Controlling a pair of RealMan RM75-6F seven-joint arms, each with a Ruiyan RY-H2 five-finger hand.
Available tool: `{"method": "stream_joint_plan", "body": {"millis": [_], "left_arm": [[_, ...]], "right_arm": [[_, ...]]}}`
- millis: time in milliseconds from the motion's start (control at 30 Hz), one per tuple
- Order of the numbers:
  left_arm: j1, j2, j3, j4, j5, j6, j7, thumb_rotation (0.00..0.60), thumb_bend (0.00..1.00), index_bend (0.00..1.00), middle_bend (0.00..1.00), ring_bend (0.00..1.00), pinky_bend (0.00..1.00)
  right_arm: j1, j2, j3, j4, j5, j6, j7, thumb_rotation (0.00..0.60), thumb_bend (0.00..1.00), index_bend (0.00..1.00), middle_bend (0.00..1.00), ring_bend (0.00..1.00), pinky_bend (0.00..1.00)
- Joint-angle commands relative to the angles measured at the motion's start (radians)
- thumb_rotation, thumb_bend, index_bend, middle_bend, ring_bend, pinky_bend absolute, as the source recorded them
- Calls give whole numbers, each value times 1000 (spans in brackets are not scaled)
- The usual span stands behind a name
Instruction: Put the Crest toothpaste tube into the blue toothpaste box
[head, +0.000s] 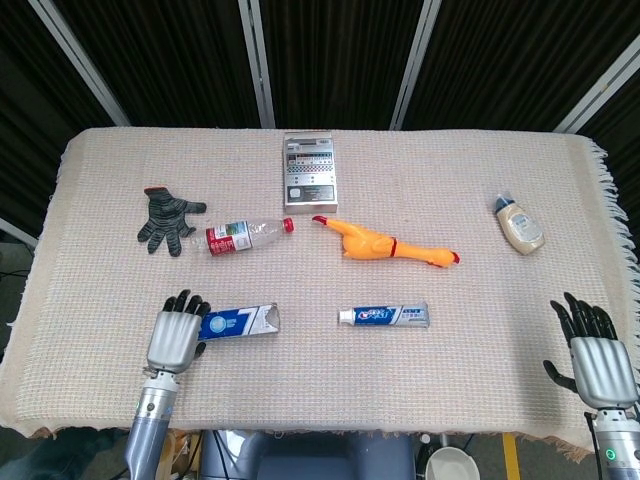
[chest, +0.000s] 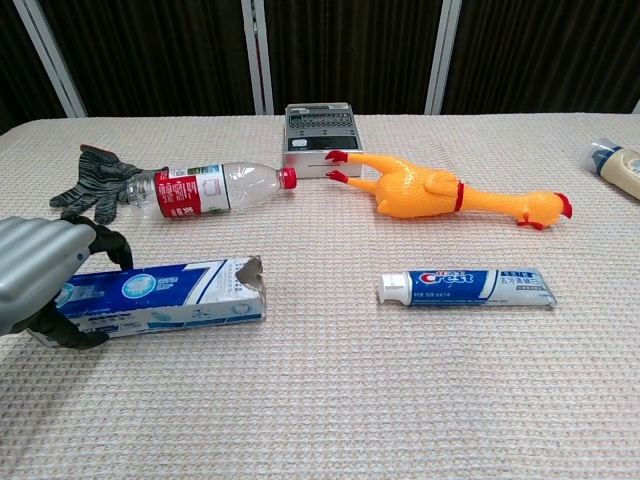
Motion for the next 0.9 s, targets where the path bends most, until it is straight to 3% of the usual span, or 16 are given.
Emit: {"method": "stream_joint_plan", "body": {"millis": [33,167,333,567,900], "left_arm": [[-1,-5,0,11,0,0,-7,600,189,361,291,183,269],[-3,-20,2,39,1,-1,-17,600,199,375,314,191,269],[-6,-41,3,72,12,4,-34,600,309,440,377,221,269],[-7,-56,2,88,24,16,-41,600,331,457,405,225,269],[7,-15,-26,-32,47,49,-177,600,332,417,355,226,269]], "right_arm": [[-2,-1,0,2,3,-1,3,600,240,109,43,91,99],[-3,-6,-2,8,5,-4,3,600,239,108,43,93,99],[-2,-9,-1,11,7,-7,4,600,239,109,43,94,99],[-4,-14,-3,19,10,-12,5,600,239,108,43,96,99],[-10,-15,-4,31,5,-3,17,600,239,109,43,96,99]]}}
